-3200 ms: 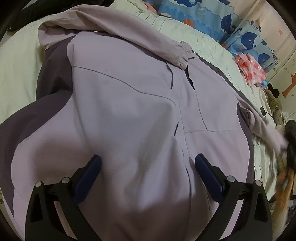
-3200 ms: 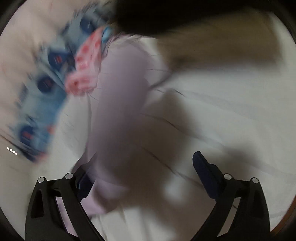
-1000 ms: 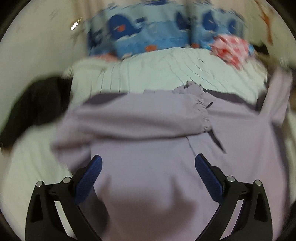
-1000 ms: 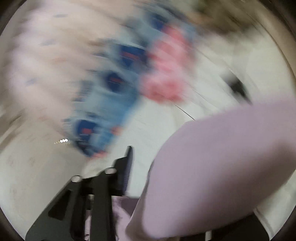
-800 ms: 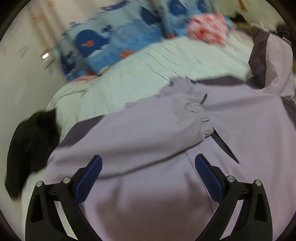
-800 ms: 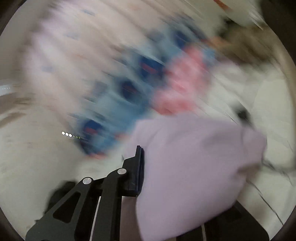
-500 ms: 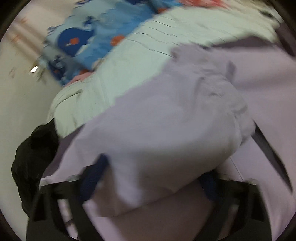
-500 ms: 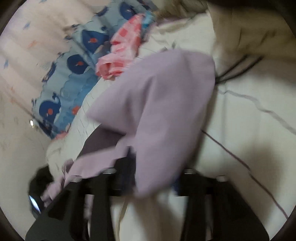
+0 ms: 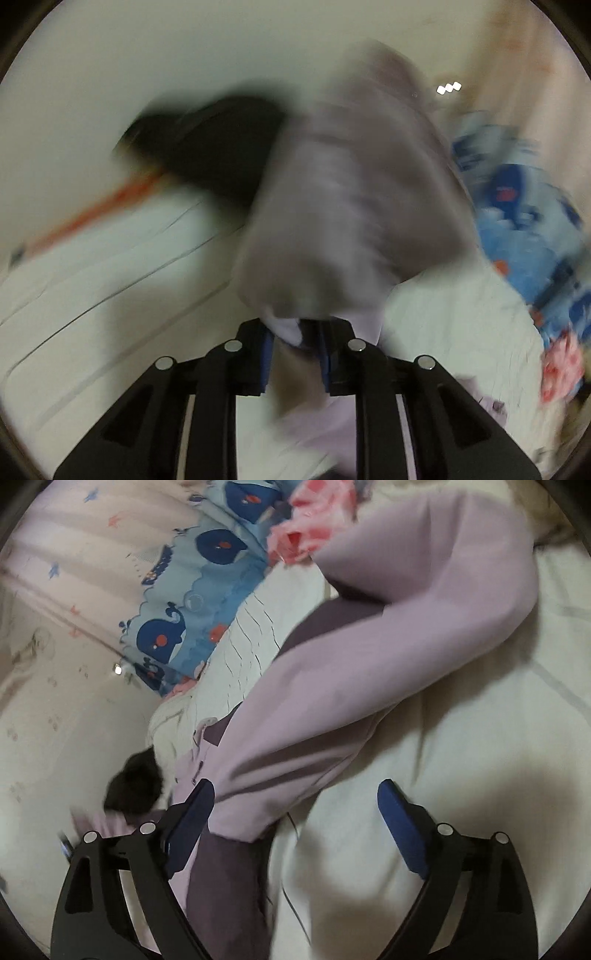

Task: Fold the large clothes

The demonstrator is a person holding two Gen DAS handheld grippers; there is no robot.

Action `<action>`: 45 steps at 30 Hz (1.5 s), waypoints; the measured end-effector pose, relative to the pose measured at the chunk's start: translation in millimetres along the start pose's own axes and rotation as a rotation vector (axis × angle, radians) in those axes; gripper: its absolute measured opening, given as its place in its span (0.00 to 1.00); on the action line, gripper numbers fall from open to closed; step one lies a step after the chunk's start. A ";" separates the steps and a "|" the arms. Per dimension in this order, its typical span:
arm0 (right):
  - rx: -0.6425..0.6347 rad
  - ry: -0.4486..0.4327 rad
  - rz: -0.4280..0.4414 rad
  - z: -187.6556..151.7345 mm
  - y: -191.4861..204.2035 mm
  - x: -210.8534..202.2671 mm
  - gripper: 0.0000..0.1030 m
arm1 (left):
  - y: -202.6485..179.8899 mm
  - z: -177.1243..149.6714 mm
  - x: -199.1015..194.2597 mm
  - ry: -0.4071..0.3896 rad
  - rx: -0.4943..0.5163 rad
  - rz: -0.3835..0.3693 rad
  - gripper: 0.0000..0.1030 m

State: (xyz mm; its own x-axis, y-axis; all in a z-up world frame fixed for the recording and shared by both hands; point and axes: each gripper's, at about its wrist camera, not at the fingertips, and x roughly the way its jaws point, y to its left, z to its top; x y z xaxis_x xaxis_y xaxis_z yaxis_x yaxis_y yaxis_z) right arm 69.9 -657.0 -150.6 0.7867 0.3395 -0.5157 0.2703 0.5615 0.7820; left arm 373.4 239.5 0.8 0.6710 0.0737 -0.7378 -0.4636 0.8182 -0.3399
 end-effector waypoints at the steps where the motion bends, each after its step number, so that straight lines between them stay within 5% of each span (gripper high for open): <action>1: 0.016 0.000 -0.008 0.7 -0.2 5.1 0.85 | 33.6 -5.2 -0.2 0.054 -0.046 0.015 0.20; 5: 0.068 -0.026 0.024 11.2 -0.8 15.1 0.87 | 100.4 -56.6 -26.1 0.116 -0.021 -0.048 0.22; 6: 0.091 -0.034 0.036 13.9 -1.8 15.6 0.88 | 108.5 -77.9 -33.5 0.132 0.010 -0.084 0.28; 9: 0.161 -0.046 0.078 22.6 -5.6 17.9 0.89 | 110.8 -140.4 -41.6 0.213 0.148 -0.238 0.67; 12: 0.158 -0.004 0.075 19.0 0.5 22.3 0.89 | 105.3 -195.2 -50.6 0.293 0.272 -0.330 0.71; 18: 0.056 0.247 0.085 -45.9 39.2 10.2 0.89 | 102.6 -271.4 -40.6 0.583 0.473 -0.356 0.73; 21: -0.031 0.393 0.087 -98.7 69.1 -4.6 0.89 | 107.0 -306.8 -43.1 0.671 0.514 -0.392 0.85; 23: -0.107 0.502 0.010 -139.5 87.0 -11.2 0.89 | 104.1 -320.5 -44.9 0.690 0.546 -0.389 0.90; 25: -0.206 0.563 -0.084 -176.1 101.8 -20.3 0.89 | 102.6 -328.5 -49.6 0.679 0.570 -0.364 0.90; 29: -0.254 0.626 -0.139 -218.0 107.8 -38.1 0.90 | 100.6 -333.0 -51.9 0.638 0.504 -0.341 0.83; 31: -0.355 0.618 -0.191 -232.3 119.7 -46.3 0.90 | 96.4 -334.2 -53.0 0.619 0.471 -0.341 0.66; 34: -0.336 0.623 -0.156 -237.7 128.9 -57.0 0.93 | 99.1 -332.3 -61.2 0.598 0.436 -0.336 0.43; 37: -0.376 0.612 -0.095 -245.5 128.1 -47.6 0.90 | 106.1 -329.1 -61.3 0.596 0.363 -0.356 0.33; 39: -0.318 0.548 -0.004 -244.4 121.3 -40.0 0.51 | 108.3 -329.3 -63.8 0.591 0.333 -0.361 0.29; 41: -0.214 0.464 0.152 -237.3 111.9 -51.0 0.24 | 105.4 -328.3 -70.6 0.575 0.308 -0.378 0.26; 43: -0.166 0.365 0.289 -230.4 107.6 -70.9 0.22 | 105.1 -323.0 -78.9 0.563 0.272 -0.414 0.26; 45: -0.204 0.369 0.182 -232.1 108.7 -78.7 0.24 | 103.2 -320.8 -80.8 0.567 0.261 -0.424 0.26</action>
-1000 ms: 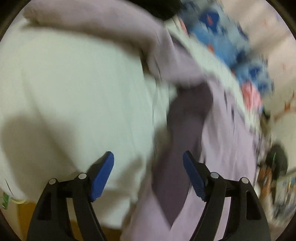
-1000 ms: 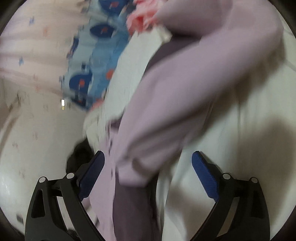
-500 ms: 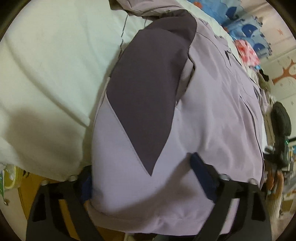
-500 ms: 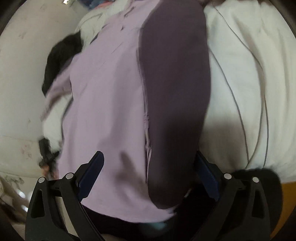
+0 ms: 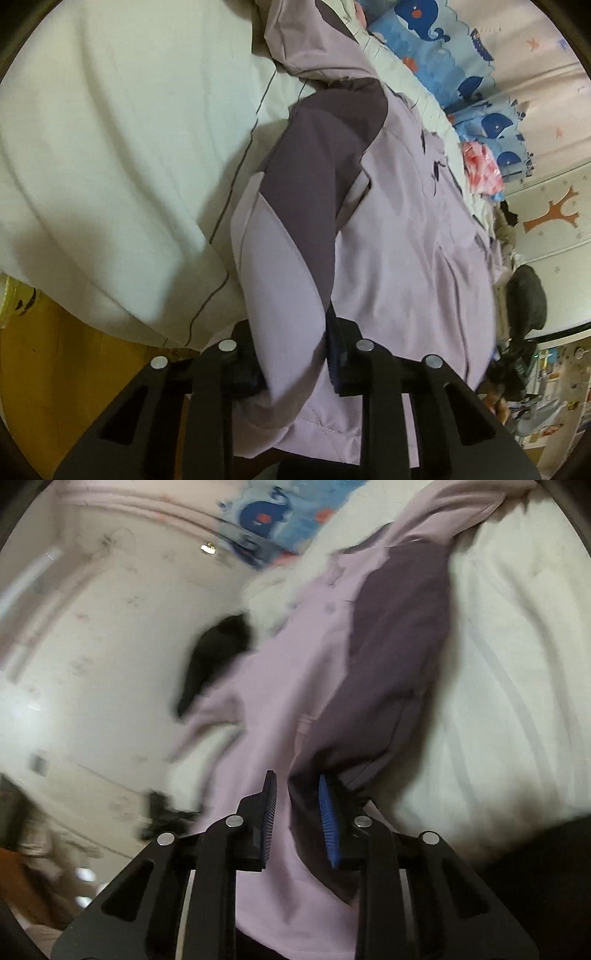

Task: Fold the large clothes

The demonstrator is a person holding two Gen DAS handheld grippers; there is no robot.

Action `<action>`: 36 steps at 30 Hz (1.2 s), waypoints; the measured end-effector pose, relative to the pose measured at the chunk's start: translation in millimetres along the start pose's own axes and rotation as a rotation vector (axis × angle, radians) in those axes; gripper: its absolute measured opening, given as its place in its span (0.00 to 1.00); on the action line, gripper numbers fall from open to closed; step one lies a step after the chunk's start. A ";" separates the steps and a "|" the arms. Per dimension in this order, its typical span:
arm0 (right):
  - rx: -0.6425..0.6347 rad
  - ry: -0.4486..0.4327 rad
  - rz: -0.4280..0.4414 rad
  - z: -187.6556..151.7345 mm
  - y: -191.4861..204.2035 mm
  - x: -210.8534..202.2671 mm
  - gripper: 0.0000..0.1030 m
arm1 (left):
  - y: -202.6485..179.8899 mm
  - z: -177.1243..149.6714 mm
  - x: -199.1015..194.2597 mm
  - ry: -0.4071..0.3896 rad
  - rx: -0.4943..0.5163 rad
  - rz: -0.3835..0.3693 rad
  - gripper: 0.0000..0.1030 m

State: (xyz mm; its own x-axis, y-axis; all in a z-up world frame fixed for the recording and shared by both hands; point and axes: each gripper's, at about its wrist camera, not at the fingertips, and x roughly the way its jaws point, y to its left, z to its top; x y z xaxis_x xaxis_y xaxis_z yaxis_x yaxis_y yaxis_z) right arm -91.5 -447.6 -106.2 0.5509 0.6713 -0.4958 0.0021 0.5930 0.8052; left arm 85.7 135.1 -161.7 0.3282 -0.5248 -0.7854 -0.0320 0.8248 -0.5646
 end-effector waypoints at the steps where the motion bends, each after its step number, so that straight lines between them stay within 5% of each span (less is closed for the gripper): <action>1: -0.013 0.072 -0.131 -5.4 2.1 4.0 0.31 | 0.1 0.6 0.2 0.006 0.005 0.002 0.26; 2: -0.042 0.157 -0.290 -12.4 5.3 11.3 0.50 | 0.1 0.4 1.6 0.016 0.012 0.007 0.26; 3: -0.067 0.197 -0.366 -17.5 7.8 15.8 0.51 | 0.8 -0.4 4.5 0.029 0.016 0.012 0.26; 8: -0.305 0.312 -0.505 -43.9 34.5 52.3 0.86 | 5.4 -5.5 23.0 0.077 0.029 0.032 0.29; 10: -0.369 0.343 -0.534 -50.6 40.7 77.7 0.85 | 6.4 -6.8 24.6 0.073 0.023 0.033 0.29; 11: -0.382 0.336 -0.495 -52.5 46.7 87.5 0.74 | 4.7 -6.7 24.1 0.065 0.023 0.037 0.29; 14: -0.259 0.224 -0.312 -33.6 44.8 68.0 0.18 | -4.8 -10.2 15.6 0.034 0.040 0.040 0.24; 17: -0.094 0.066 0.016 0.6 41.2 26.0 0.15 | -23.3 -6.5 -6.7 -0.003 0.021 -0.075 0.19; 21: -0.142 -0.187 0.215 73.6 85.5 -47.5 0.14 | -78.9 4.5 -52.6 -0.074 0.084 -0.233 0.16; 25: -0.281 -0.358 0.244 114.6 132.1 -135.2 0.01 | -154.6 -11.0 -92.1 -0.107 0.267 -0.282 0.16; 27: -0.371 -0.423 0.113 110.2 150.4 -189.6 0.01 | -165.1 -24.0 -91.4 -0.061 0.320 -0.275 0.16; 29: -0.443 -0.357 -0.074 99.3 145.8 -223.0 0.01 | -162.0 -38.8 -74.9 0.041 0.393 -0.227 0.18; 31: -0.412 -0.301 -0.208 82.0 121.5 -225.5 0.08 | -137.8 -57.5 -45.9 0.198 0.420 -0.128 0.25; 32: -0.375 -0.264 -0.243 75.6 103.1 -217.7 0.25 | -115.5 -66.1 -35.5 0.254 0.401 -0.060 0.25; 33: -0.328 -0.233 -0.259 70.6 80.4 -215.4 0.54 | -100.3 -69.7 -34.8 0.267 0.374 -0.040 0.28; 35: -0.171 -0.243 -0.272 68.1 27.4 -206.6 0.75 | -68.3 -71.3 -50.4 0.252 0.298 -0.037 0.30; 36: -0.095 -0.248 -0.226 73.8 3.4 -203.0 0.76 | -59.5 -68.3 -64.3 0.213 0.278 -0.015 0.30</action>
State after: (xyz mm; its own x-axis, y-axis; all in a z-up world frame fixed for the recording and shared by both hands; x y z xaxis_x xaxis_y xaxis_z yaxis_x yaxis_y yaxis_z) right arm -141.7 -614.7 21.2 0.7312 0.3966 -0.5550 0.0763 0.7610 0.6443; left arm 2.0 105.4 -95.0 0.1213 -0.5451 -0.8295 0.2396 0.8271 -0.5085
